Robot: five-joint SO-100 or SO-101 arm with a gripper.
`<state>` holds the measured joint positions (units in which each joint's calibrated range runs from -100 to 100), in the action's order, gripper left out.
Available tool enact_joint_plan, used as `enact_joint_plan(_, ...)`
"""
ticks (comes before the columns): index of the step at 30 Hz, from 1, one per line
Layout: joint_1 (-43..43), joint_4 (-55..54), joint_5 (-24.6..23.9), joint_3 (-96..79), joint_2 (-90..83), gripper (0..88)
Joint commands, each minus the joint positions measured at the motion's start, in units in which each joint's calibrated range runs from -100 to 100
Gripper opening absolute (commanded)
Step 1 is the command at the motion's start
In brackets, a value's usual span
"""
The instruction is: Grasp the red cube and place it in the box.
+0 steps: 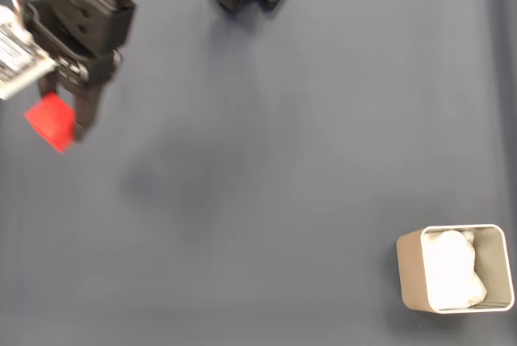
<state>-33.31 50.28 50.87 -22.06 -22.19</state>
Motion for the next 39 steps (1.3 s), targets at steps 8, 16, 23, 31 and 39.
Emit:
enact_joint_plan(8,17.12,1.12,1.32,4.36,-6.15,1.3)
enact_joint_plan(16,30.54,1.36,1.56,3.81,-9.96,0.9)
enact_joint_plan(23,40.41,1.12,2.30,3.63,-11.17,0.0)
enact_joint_plan(31,48.65,-1.43,3.08,4.73,-9.61,0.0)
enact_joint_plan(39,52.91,-3.48,2.78,11.93,-1.21,0.0)
